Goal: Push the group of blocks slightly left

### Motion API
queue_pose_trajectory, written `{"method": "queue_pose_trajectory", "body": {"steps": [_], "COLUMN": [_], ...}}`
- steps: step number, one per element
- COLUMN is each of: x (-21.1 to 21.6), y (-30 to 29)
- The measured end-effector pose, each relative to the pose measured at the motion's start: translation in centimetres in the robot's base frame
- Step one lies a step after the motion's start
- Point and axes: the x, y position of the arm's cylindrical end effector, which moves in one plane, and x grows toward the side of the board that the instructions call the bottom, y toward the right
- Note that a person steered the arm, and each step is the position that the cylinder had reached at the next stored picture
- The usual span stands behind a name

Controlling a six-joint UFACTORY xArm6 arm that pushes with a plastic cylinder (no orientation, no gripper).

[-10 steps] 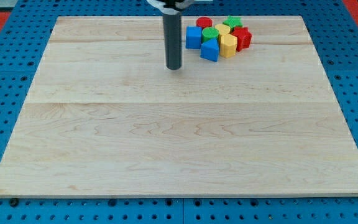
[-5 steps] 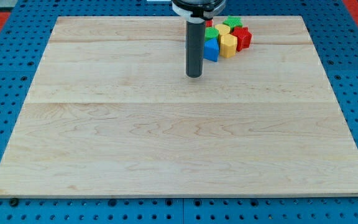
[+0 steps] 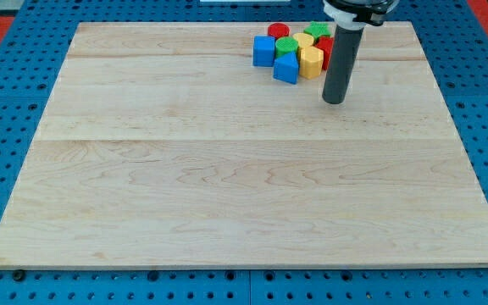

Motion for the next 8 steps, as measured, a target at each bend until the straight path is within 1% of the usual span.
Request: {"method": "queue_pose_trajectory", "body": {"steps": [1,2,3,4,6,7,8], "x": [-1.4,-2.8,-6.9,-13.0,-13.1,-11.2,-10.2], "y": [0.0,3.4,8.9,9.2,0.5,-2.2,-6.8]}}
